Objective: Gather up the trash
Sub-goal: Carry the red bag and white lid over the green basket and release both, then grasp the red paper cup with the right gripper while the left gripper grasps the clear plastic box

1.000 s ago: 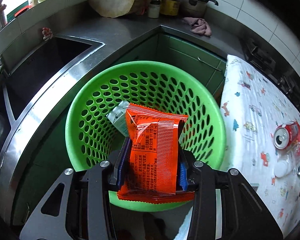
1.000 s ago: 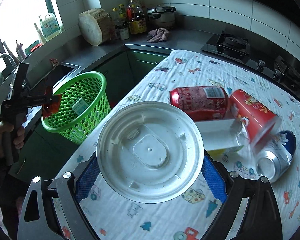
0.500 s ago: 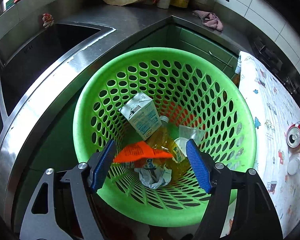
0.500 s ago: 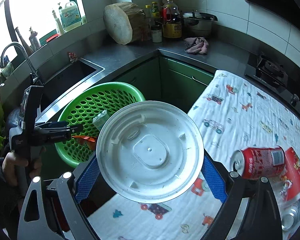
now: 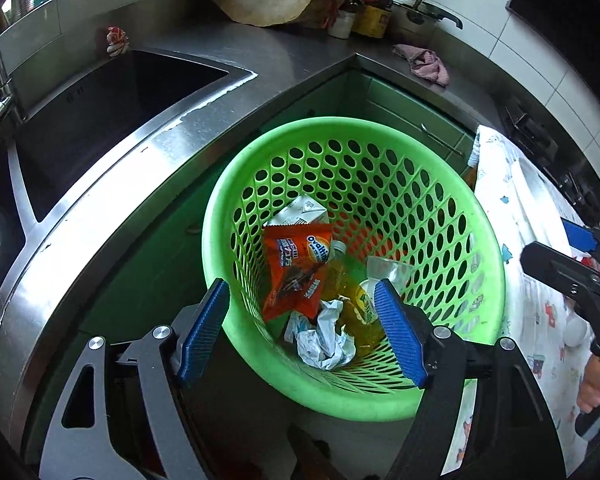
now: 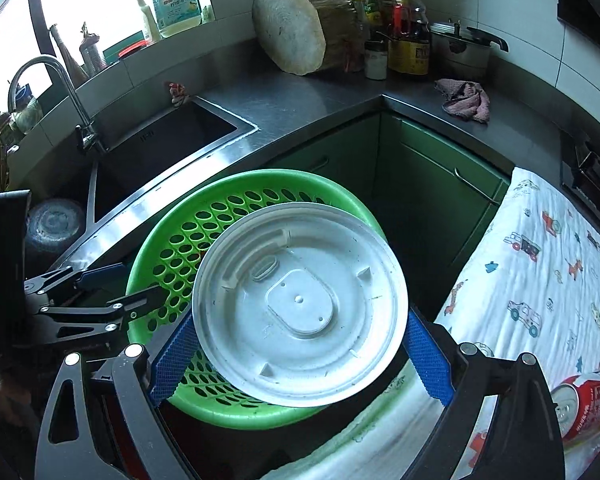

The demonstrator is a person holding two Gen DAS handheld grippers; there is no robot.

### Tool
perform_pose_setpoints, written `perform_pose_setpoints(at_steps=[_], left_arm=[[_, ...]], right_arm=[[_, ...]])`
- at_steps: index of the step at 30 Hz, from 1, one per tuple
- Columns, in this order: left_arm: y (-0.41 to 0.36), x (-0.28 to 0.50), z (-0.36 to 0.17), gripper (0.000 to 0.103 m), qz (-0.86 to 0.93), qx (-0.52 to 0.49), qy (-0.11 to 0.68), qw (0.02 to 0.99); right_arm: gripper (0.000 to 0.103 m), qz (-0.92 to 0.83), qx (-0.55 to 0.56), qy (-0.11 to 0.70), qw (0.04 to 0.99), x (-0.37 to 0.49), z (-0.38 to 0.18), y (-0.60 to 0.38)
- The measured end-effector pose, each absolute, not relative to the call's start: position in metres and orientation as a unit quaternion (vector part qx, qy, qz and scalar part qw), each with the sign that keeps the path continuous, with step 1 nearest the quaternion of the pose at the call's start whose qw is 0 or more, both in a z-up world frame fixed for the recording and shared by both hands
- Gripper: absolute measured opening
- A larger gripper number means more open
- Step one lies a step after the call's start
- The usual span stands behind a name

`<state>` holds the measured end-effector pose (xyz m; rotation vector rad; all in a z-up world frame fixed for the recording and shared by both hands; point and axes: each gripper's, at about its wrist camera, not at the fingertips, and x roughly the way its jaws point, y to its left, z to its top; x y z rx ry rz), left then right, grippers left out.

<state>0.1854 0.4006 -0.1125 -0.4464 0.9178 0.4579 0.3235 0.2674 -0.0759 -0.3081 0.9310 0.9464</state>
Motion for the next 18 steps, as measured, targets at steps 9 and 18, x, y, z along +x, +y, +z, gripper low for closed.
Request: perform_pose_setpoints(at_steps=[9, 18], left_arm=[[0.403, 0.169, -0.095, 0.074, 0.230, -0.210, 0.418, 0.853], [0.396, 0.166, -0.080, 0.074, 0.235, -0.206, 0.408, 0.858]], right_arm=[[0.092, 0.447, -0.133, 0.429, 0.774, 0.325, -0.073, 0.275], [0.093, 0.445, -0.110, 0.426, 0.780, 0.326, -0.062, 0.251]])
